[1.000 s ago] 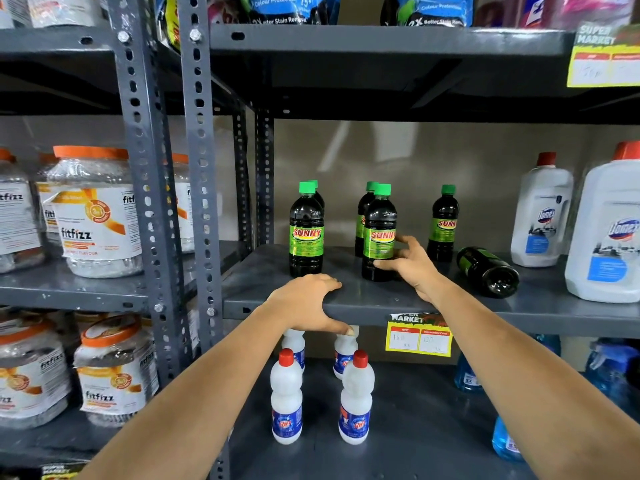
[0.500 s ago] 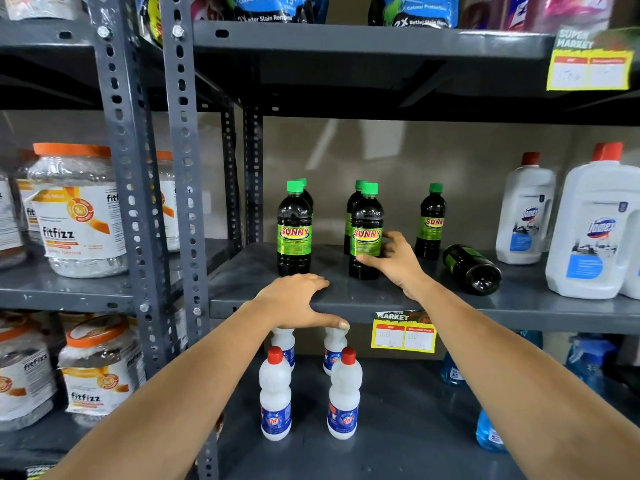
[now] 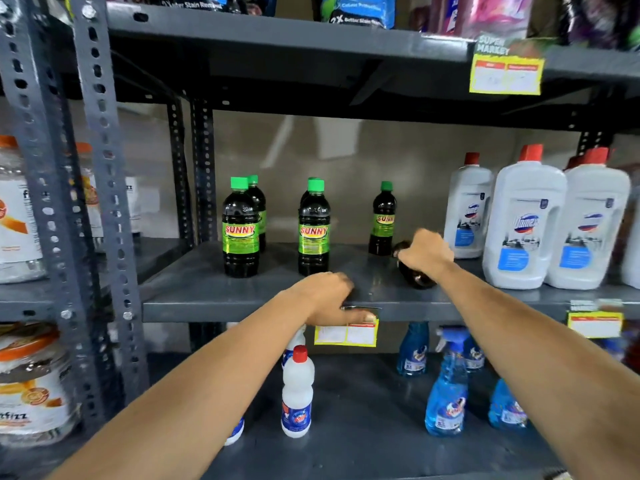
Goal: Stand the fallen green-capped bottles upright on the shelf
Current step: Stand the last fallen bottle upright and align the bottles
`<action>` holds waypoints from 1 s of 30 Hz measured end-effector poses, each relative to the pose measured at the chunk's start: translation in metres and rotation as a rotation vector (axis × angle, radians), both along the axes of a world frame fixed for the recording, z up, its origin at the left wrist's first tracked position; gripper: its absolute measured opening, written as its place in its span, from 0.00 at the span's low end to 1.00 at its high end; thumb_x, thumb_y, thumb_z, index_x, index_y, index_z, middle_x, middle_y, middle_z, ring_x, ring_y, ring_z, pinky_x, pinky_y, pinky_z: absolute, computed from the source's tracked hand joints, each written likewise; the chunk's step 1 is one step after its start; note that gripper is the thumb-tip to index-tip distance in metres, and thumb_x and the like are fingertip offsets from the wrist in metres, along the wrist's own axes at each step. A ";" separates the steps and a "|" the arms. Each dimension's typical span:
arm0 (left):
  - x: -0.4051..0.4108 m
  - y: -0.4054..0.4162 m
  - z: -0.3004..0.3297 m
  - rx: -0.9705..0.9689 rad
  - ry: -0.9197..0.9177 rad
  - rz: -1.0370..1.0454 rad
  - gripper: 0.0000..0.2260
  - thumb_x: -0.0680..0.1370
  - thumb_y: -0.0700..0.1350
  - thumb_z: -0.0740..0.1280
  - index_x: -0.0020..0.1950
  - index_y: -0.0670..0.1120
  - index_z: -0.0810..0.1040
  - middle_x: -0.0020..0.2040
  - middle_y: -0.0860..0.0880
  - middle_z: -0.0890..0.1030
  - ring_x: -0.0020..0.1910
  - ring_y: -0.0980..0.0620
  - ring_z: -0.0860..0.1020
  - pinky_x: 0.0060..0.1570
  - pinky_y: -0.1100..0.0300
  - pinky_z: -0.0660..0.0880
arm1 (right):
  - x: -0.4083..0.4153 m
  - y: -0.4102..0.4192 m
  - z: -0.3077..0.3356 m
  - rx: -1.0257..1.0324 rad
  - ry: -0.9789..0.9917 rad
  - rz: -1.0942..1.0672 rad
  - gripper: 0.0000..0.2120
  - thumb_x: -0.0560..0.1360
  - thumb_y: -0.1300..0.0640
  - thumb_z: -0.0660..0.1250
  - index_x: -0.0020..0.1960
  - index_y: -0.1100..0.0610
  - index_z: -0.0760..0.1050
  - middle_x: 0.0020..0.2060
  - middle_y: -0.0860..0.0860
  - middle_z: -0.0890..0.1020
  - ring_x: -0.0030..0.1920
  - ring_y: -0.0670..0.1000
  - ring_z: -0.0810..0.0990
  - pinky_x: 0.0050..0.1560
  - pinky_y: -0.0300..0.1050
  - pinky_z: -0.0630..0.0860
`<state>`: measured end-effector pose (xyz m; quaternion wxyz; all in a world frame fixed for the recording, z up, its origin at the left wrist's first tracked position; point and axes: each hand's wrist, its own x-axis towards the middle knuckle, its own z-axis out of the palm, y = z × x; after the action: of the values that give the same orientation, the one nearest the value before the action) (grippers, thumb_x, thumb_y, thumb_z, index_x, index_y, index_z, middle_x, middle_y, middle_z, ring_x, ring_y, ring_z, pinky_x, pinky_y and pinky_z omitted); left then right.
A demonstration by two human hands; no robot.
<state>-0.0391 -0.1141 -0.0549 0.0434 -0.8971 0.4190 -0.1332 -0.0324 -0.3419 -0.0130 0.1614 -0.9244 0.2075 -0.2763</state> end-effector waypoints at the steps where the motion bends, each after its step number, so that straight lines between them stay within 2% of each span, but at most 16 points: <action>1: 0.002 -0.004 0.002 0.008 -0.003 0.001 0.36 0.75 0.71 0.57 0.62 0.40 0.75 0.60 0.41 0.79 0.56 0.41 0.77 0.54 0.49 0.74 | 0.000 -0.005 0.002 0.062 0.029 -0.003 0.18 0.66 0.52 0.72 0.52 0.61 0.76 0.51 0.61 0.81 0.48 0.62 0.79 0.41 0.46 0.73; 4: 0.012 -0.007 0.013 0.006 0.031 0.016 0.42 0.70 0.75 0.59 0.69 0.42 0.74 0.64 0.44 0.79 0.61 0.43 0.77 0.58 0.51 0.75 | 0.006 -0.023 0.015 0.276 0.145 0.053 0.20 0.65 0.48 0.76 0.48 0.60 0.76 0.47 0.58 0.81 0.44 0.58 0.78 0.43 0.46 0.76; 7: 0.020 -0.005 0.016 -0.082 0.130 0.040 0.47 0.63 0.78 0.64 0.70 0.45 0.74 0.67 0.49 0.77 0.64 0.49 0.75 0.61 0.54 0.73 | 0.005 -0.030 0.020 0.510 0.374 0.111 0.22 0.64 0.42 0.77 0.45 0.57 0.73 0.42 0.55 0.78 0.40 0.54 0.77 0.36 0.43 0.73; 9: 0.024 -0.003 0.011 -0.181 0.175 0.048 0.47 0.60 0.78 0.66 0.68 0.47 0.76 0.66 0.51 0.78 0.64 0.51 0.75 0.62 0.55 0.72 | 0.007 -0.034 0.016 0.524 0.395 0.117 0.22 0.64 0.41 0.76 0.45 0.55 0.73 0.40 0.55 0.79 0.38 0.53 0.78 0.33 0.41 0.72; 12: 0.027 -0.001 0.004 -0.302 0.235 0.074 0.48 0.56 0.79 0.67 0.66 0.50 0.78 0.66 0.54 0.78 0.65 0.54 0.74 0.64 0.53 0.72 | 0.017 -0.039 0.008 0.559 0.205 0.143 0.26 0.60 0.43 0.79 0.45 0.58 0.72 0.39 0.54 0.79 0.38 0.53 0.79 0.33 0.42 0.74; 15: 0.028 -0.002 0.003 -0.314 0.255 0.083 0.48 0.55 0.80 0.67 0.66 0.51 0.78 0.66 0.55 0.78 0.65 0.55 0.73 0.64 0.52 0.71 | 0.027 -0.038 -0.003 0.512 -0.040 0.112 0.33 0.56 0.38 0.77 0.52 0.58 0.75 0.44 0.55 0.82 0.45 0.56 0.82 0.43 0.46 0.78; 17: 0.028 -0.001 0.002 -0.324 0.264 0.081 0.48 0.55 0.79 0.67 0.66 0.51 0.78 0.66 0.55 0.78 0.66 0.55 0.73 0.65 0.52 0.71 | 0.033 -0.034 -0.010 0.402 -0.167 0.087 0.33 0.58 0.35 0.75 0.53 0.58 0.76 0.46 0.54 0.83 0.47 0.57 0.82 0.44 0.46 0.76; 20: 0.028 0.000 0.001 -0.336 0.277 0.081 0.47 0.55 0.79 0.67 0.66 0.51 0.78 0.66 0.55 0.77 0.66 0.55 0.72 0.66 0.52 0.70 | 0.040 -0.033 -0.021 0.416 -0.333 0.201 0.31 0.61 0.39 0.76 0.55 0.56 0.73 0.48 0.53 0.83 0.49 0.56 0.81 0.47 0.48 0.76; 22: 0.028 0.001 0.000 -0.344 0.283 0.076 0.46 0.56 0.78 0.68 0.66 0.51 0.78 0.67 0.55 0.77 0.66 0.56 0.72 0.66 0.53 0.69 | 0.042 -0.036 -0.028 0.487 -0.379 0.292 0.33 0.63 0.43 0.78 0.60 0.55 0.70 0.52 0.52 0.82 0.52 0.54 0.81 0.53 0.51 0.77; 26: 0.027 0.001 0.001 -0.347 0.290 0.061 0.43 0.58 0.76 0.69 0.66 0.52 0.78 0.67 0.56 0.76 0.67 0.56 0.71 0.67 0.52 0.69 | 0.045 -0.042 -0.035 0.599 -0.367 0.423 0.37 0.63 0.49 0.80 0.64 0.53 0.63 0.55 0.49 0.78 0.54 0.50 0.77 0.52 0.45 0.73; 30: 0.027 0.001 0.001 -0.343 0.290 0.047 0.43 0.58 0.77 0.69 0.66 0.52 0.79 0.66 0.56 0.77 0.66 0.56 0.71 0.66 0.51 0.69 | 0.050 -0.048 -0.041 0.754 -0.316 0.470 0.35 0.65 0.57 0.79 0.65 0.53 0.63 0.55 0.49 0.78 0.58 0.52 0.77 0.54 0.45 0.70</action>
<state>-0.0125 -0.1131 -0.0540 -0.1673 -0.9106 0.3712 -0.0711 0.0180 -0.3897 -0.0543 0.5736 -0.7698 0.0511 -0.2751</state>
